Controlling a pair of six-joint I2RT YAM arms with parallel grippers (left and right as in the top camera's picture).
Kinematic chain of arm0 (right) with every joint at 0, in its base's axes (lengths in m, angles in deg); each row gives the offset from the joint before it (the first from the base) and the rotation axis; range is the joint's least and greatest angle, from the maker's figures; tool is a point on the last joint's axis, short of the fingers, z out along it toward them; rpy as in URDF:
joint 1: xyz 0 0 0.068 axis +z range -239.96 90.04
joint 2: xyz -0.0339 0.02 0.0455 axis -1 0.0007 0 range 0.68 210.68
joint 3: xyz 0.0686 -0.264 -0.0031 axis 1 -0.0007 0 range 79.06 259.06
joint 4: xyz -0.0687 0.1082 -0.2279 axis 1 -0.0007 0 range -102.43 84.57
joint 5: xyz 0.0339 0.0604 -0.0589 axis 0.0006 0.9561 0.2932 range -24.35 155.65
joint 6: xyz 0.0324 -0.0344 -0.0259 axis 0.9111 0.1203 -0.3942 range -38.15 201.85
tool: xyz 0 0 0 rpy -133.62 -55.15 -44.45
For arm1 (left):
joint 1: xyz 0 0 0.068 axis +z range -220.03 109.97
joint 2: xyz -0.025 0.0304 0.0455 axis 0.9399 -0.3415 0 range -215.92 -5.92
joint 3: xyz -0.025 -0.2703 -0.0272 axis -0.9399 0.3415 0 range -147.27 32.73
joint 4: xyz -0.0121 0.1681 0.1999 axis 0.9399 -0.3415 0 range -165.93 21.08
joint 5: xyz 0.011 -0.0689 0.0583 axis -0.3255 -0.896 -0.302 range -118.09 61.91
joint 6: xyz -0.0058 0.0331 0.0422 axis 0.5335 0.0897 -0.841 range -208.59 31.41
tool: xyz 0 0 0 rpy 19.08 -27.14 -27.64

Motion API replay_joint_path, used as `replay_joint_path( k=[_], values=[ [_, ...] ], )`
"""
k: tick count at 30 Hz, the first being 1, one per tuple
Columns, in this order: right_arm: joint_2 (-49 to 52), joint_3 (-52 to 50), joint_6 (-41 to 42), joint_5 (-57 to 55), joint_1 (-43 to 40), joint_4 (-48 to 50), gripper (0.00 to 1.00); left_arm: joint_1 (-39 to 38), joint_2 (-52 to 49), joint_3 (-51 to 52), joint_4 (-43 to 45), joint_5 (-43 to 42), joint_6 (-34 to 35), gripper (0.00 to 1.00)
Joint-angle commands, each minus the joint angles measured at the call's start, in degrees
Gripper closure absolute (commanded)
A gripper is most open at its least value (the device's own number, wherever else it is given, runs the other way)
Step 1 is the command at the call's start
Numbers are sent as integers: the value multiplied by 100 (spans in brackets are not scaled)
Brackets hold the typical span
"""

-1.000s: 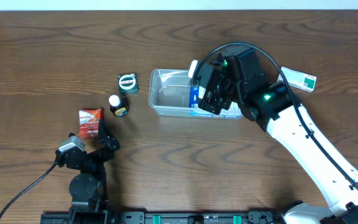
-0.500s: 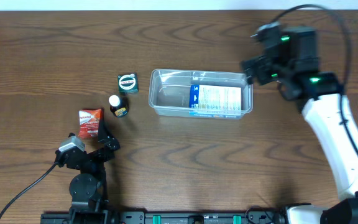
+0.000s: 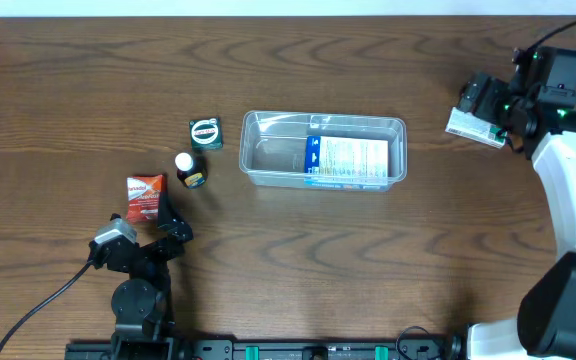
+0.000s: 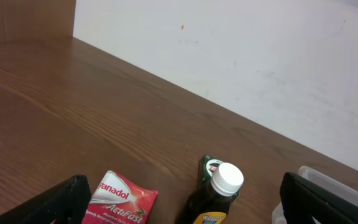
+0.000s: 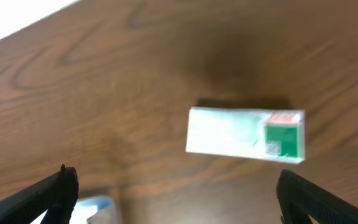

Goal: Pack container
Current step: 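Move the right gripper to the white-green Panadol box and grasp it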

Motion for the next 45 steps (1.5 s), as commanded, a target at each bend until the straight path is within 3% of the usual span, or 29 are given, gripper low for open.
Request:
replay_joint_path(
  k=[1,4,10,14,21,33,45],
  values=[
    [61,15,487,313,-13,-17,1,24,35,131,-170,52,-101,2],
    [149,15,616,129,-22,90,1,24,35,131,-170,52,-101,2],
    [409,15,3045,-1377,-20,-350,5,24,35,131,-170,52,-101,2],
    [763,15,3598,-1375,-20,-234,6,24,35,131,-170,52,-101,2],
    [1375,262,3187,-581,-125,-221,10,24,35,131,-170,52,-101,2],
    [2273,3097,2470,-610,-409,-2774,5,24,35,131,-170,52,-101,2],
    [3230,3281,2380,-334,-437,-3064,1,24,35,131,-170,52,-101,2]
  ],
)
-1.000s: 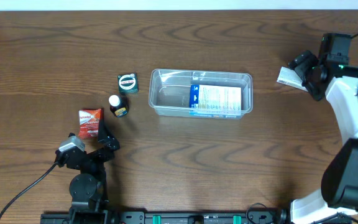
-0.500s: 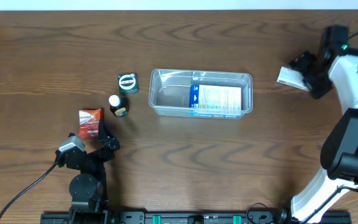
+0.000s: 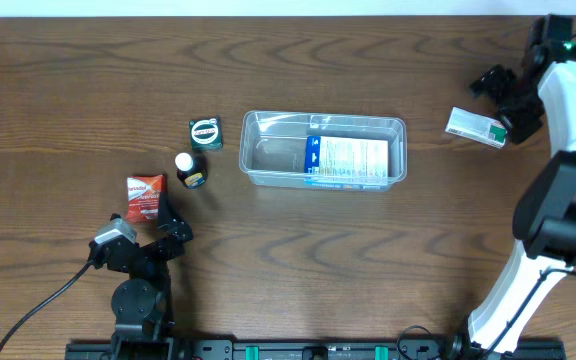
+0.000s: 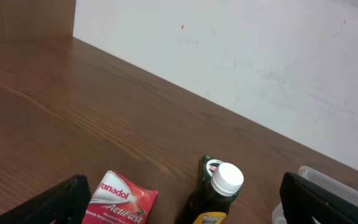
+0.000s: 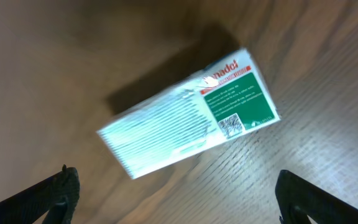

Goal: Pack container
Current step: 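Move the right gripper to the white-green Panadol box and grasp it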

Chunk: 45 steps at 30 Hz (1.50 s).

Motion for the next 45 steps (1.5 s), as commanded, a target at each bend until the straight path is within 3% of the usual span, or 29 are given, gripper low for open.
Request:
replay_joint_path(
  k=[1,32,45],
  values=[
    [188,15,-131,87,-48,-37,1,26,35,131,-170,52,-101,2],
    [968,-9,-31,214,4,485,1,26,35,131,-170,52,-101,2],
    [968,-7,-577,332,-55,509,1,26,35,131,-170,52,-101,2]
  ],
)
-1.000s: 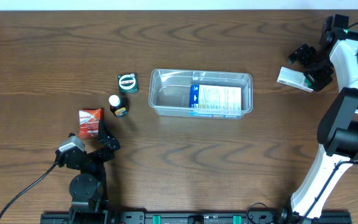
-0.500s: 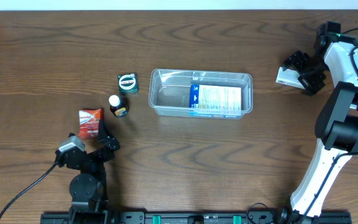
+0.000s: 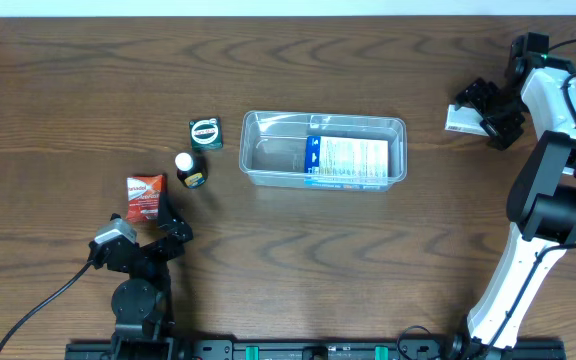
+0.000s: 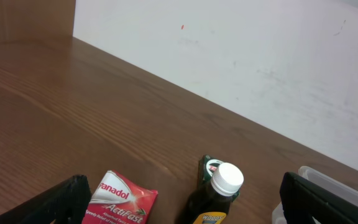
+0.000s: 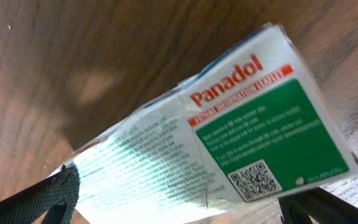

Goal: Pack container
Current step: 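Move the right gripper to the white-green Panadol box and grasp it, then lift the Panadol box and carry it over the container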

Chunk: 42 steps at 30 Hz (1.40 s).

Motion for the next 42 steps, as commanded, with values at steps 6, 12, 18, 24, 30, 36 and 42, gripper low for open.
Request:
replay_joint_path(
  k=[6,12,18,24,30,36,42],
  values=[
    [181,166,-260,291,-111,-42,1,24,35,131,-170,52,-101,2],
    [181,271,-28,170,-168,-37,1,24,35,131,-170,52,-101,2],
    [181,271,157,31,-188,186,1,24,35,131,-170,52,-101,2],
    [184,271,339,-35,-179,426,1,24,35,131,-170,52,-101,2],
    [186,256,343,-136,-146,363,1,24,35,131,-170,52,-101,2],
    [192,116,234,-238,-94,166,1,24,35,131,-170,52,-101,2],
    [192,114,-138,-245,-107,-22,18,24,35,131,-170,52,-101,2]
  ],
)
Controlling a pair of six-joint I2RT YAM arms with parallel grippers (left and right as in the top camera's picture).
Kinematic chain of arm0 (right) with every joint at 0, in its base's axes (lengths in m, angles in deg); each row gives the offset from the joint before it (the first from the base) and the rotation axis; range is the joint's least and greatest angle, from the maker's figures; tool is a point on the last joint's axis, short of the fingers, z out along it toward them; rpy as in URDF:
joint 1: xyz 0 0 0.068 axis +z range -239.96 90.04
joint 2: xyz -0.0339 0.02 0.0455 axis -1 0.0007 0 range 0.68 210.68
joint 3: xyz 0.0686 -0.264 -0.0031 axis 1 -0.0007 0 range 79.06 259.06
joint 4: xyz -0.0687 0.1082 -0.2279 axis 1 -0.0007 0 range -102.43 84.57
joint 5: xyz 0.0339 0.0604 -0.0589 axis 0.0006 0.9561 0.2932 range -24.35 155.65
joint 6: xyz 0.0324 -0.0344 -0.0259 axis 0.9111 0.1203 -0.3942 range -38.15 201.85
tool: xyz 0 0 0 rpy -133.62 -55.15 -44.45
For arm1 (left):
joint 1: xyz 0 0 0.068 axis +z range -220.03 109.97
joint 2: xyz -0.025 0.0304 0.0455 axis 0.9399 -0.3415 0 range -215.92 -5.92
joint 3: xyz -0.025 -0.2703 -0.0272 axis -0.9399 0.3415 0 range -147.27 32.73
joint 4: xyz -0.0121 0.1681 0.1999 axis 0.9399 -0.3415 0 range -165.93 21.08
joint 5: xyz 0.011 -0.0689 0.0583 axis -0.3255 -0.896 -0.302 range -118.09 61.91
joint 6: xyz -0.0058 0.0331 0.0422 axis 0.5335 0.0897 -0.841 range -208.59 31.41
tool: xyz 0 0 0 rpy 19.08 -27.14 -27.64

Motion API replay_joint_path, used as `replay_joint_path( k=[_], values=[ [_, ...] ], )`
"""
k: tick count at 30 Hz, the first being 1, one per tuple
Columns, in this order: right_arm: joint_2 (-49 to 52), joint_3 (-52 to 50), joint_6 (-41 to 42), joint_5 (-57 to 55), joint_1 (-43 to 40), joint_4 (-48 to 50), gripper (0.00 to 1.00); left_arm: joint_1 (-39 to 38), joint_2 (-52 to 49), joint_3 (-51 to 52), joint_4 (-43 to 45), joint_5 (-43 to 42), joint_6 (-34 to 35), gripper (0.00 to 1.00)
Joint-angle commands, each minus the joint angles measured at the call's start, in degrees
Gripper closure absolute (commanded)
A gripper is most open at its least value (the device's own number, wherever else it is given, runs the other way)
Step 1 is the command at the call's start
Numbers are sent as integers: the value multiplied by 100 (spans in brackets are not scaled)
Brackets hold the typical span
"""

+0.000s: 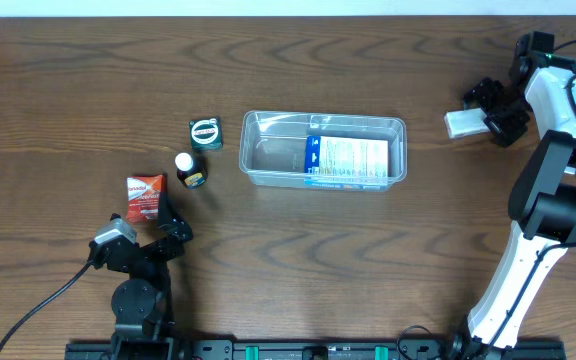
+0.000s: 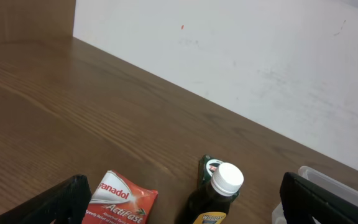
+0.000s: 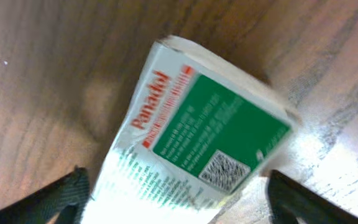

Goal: Pack container
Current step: 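Lift the Panadol box and carry it over the container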

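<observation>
A clear plastic container (image 1: 256, 150) stands mid-table with a blue and white box (image 1: 346, 160) lying in its right half. At the far right, a green and white Panadol box (image 3: 197, 143) lies tilted between the fingers of my right gripper (image 3: 173, 205). That gripper is open: the box touches the left finger, and a gap shows at the right finger. Left of the container are a green tin (image 1: 205, 132), a dark bottle (image 2: 219, 193) with a white cap, and a red Panadol sachet (image 2: 120, 199). My left gripper (image 2: 188, 214) rests open just before them.
The white wall rises beyond the table's far edge in the left wrist view. My right arm (image 1: 568, 170) stretches along the table's right side. A black cable (image 1: 38, 300) trails from the left arm's base at the front left.
The right gripper's fingers have come a little closer together around the Panadol box. The box has turned between them and sits squarer on the table. The left arm is unchanged.
At first my right gripper hovered open well above the Panadol box at the far right. It was then closer over the box, then straddling it low. Now its fingers have narrowed around the turned box. The left gripper and the left-side items stayed put.
</observation>
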Motion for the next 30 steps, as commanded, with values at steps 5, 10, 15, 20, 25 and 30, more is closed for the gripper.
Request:
replay_joint_path(
  k=[5,10,15,20,25,30],
  values=[
    [103,-28,-476,-98,-22,-61,40,26,35,131,-170,52,-101,2],
    [103,-28,-846,-103,-20,-50,43,26,35,131,-170,52,-101,2],
    [103,-28,-1156,-101,-26,-46,44,26,35,131,-170,52,-101,2],
    [103,-28,-1475,-85,-26,-74,44,26,35,131,-170,52,-101,2],
    [103,-28,-1893,-66,-13,-122,48,26,35,131,-170,52,-101,2],
    [103,-26,-2138,-33,-15,-131,58,26,35,131,-170,52,-101,2]
  ],
)
